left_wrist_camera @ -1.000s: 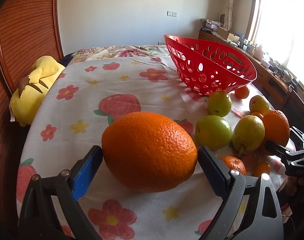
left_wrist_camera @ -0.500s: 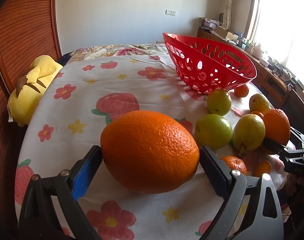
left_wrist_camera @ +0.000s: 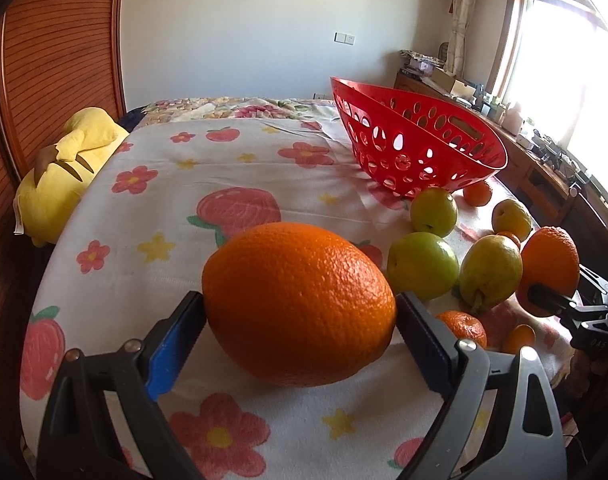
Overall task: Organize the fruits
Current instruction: 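Lift the large orange with the right tool while the left tool lifts its orange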
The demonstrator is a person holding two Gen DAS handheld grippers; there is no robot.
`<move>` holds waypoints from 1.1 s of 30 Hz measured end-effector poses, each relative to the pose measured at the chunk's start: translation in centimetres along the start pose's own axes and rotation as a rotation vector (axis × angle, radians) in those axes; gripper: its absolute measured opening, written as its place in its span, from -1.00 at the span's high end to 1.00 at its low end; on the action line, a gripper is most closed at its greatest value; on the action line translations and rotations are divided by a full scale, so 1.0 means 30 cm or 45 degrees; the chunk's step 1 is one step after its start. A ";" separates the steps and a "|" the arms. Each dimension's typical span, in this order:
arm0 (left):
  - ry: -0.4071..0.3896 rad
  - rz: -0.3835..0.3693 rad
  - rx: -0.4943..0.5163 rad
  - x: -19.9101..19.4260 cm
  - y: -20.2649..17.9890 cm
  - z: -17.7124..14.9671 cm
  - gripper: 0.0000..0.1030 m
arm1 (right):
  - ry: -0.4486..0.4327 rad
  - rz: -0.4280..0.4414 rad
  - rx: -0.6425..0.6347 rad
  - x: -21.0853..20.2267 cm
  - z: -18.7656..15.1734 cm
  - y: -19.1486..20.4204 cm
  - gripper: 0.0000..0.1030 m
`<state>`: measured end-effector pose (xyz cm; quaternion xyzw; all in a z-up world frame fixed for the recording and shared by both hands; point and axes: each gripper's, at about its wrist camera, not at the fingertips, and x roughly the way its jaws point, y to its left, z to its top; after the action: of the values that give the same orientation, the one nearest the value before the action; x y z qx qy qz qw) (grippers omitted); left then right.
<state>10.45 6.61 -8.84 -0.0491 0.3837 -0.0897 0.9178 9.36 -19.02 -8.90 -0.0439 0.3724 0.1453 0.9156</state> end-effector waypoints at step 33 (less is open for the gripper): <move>0.077 -0.006 0.022 0.033 -0.013 0.016 -0.91 | 0.005 0.018 0.008 -0.018 -0.001 -0.004 -0.65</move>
<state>11.42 6.03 -9.13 -0.0394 0.4105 -0.0966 0.9059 9.01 -19.27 -8.56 -0.0387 0.3750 0.1505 0.9139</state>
